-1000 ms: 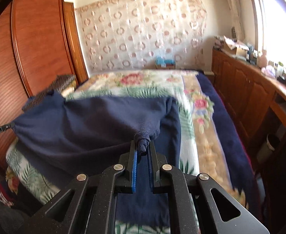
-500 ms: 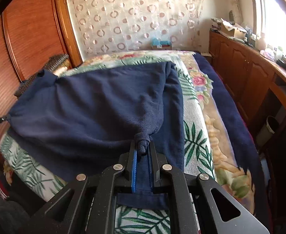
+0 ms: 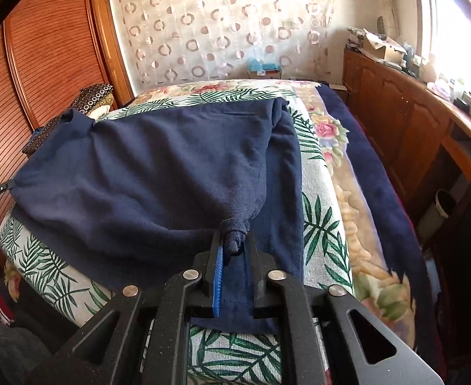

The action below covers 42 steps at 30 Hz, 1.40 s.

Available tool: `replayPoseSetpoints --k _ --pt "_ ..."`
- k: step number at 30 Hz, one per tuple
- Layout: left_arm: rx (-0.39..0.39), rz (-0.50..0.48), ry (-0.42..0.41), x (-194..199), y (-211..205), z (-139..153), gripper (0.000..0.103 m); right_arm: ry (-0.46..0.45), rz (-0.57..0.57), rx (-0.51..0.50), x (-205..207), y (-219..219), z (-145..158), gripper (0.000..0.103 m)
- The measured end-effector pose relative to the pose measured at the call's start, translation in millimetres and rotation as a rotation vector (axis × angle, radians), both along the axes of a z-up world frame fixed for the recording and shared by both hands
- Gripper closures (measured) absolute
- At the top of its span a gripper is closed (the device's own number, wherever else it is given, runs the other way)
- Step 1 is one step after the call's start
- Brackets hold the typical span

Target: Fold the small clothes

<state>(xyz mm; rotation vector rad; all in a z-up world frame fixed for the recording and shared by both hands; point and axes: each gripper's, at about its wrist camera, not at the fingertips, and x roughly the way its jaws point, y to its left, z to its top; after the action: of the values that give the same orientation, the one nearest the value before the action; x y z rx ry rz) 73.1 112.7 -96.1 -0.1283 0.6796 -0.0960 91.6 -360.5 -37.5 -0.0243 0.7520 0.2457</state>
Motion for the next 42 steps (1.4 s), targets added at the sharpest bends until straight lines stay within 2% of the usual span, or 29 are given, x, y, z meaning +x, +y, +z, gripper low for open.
replayPoseSetpoints --k 3,5,7,10,17,26,33,35,39,42 --pt "-0.008 0.0 -0.027 -2 1 7 0.043 -0.014 0.0 -0.012 -4 1 6 0.08" --pt "0.001 0.004 -0.032 -1 0 8 0.031 -0.029 -0.011 -0.026 -7 1 12 0.069" --pt "0.004 0.007 -0.028 2 -1 8 0.029 -0.046 -0.02 -0.033 -10 -1 17 0.063" --pt "0.032 0.034 -0.02 5 -2 5 0.029 -0.062 -0.02 -0.042 -13 2 23 0.044" --pt "0.053 0.049 0.009 7 -3 -5 0.029 -0.06 0.028 -0.069 -7 31 17 0.043" --pt "0.062 0.05 0.038 8 -4 -14 0.029 -0.002 0.112 -0.089 21 86 -12 0.043" --pt "0.061 0.051 0.062 11 -2 -22 0.029 0.035 0.114 -0.086 35 97 -30 0.043" --pt "0.056 0.054 0.069 12 0 -24 0.029 0.021 0.115 -0.088 36 96 -33 0.041" --pt "0.042 0.06 0.086 14 2 -30 0.029 0.018 0.106 -0.098 34 98 -33 0.04" --pt "0.044 0.063 0.085 13 2 -29 0.029 0.013 0.134 -0.052 23 98 -25 0.041"
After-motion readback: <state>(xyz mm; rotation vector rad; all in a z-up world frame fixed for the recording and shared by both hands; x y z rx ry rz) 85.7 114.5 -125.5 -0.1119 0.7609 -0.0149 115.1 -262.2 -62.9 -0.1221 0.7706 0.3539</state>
